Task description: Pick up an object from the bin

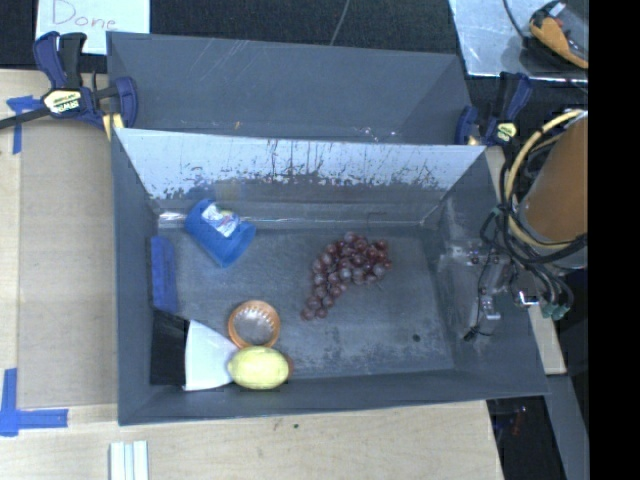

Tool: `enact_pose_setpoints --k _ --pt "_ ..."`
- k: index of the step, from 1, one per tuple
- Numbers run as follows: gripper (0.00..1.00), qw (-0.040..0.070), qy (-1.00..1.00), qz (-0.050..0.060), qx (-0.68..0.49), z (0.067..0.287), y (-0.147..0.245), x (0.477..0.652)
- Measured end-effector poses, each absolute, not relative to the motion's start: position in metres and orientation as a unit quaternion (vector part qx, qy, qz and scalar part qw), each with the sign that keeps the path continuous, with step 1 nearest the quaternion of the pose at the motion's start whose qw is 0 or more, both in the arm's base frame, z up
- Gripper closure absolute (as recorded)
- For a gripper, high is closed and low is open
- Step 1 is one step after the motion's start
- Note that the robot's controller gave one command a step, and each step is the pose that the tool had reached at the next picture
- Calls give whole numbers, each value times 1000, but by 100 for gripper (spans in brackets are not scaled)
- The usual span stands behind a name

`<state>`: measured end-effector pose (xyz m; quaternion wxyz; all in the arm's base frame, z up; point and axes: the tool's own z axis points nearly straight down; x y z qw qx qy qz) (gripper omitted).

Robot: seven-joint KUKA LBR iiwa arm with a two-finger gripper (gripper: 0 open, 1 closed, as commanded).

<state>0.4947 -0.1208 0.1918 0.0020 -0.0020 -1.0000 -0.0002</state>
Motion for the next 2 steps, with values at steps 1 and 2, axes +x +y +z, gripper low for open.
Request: enact_pose_setpoints --k 1,2 --pt "0 -2 -1000 1 0 195 -120 497" --pt "0 -4 -999 1 36 70 -89 483"
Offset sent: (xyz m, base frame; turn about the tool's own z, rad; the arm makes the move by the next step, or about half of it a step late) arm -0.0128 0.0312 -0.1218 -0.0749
